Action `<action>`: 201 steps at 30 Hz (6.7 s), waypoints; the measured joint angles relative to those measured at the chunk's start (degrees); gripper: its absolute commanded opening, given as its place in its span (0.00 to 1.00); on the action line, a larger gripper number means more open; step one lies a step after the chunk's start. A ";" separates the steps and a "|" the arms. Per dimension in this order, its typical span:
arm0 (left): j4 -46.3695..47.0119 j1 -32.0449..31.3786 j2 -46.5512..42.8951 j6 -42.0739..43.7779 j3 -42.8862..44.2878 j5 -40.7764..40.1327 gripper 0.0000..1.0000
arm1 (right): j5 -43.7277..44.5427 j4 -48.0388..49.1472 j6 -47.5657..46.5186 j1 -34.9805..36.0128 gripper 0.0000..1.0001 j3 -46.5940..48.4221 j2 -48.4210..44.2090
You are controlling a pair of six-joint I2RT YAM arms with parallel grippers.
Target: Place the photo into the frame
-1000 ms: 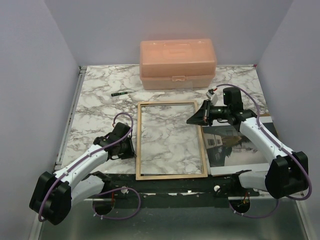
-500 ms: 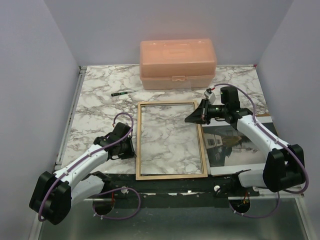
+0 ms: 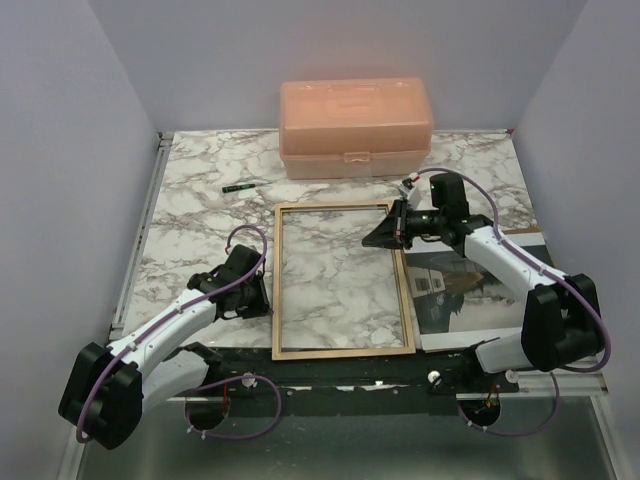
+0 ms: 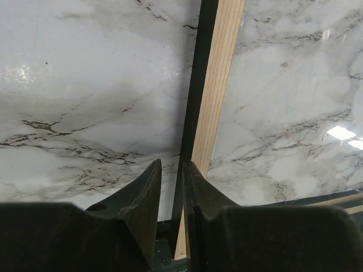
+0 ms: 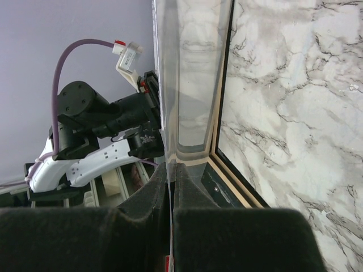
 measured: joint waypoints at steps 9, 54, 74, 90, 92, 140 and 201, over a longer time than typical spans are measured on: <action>-0.02 -0.02 0.28 0.02 0.15 0.00 0.22 | 0.02 0.24 -0.02 0.00 0.00 0.85 1.14; -0.37 -0.02 0.90 0.02 0.61 -0.02 0.22 | 0.85 -5.53 -3.23 0.76 0.00 4.72 -1.60; -0.42 -0.37 1.09 0.02 0.72 -0.13 0.22 | 1.49 -5.86 -4.57 0.76 0.00 4.72 1.53; -0.59 -0.39 1.49 0.04 1.01 -0.17 0.22 | 1.49 -6.27 -4.61 0.81 0.00 5.79 1.33; -0.61 -0.39 1.53 0.04 1.05 -0.17 0.22 | 1.53 -6.27 -4.61 0.81 0.00 5.79 1.36; -1.16 -0.66 2.67 0.11 1.86 -0.31 0.21 | 1.84 -5.90 -3.50 0.87 0.00 5.90 0.28; -0.66 -1.14 2.89 0.07 1.92 -0.39 0.20 | 2.36 -15.02 -13.49 0.87 0.00 13.60 6.56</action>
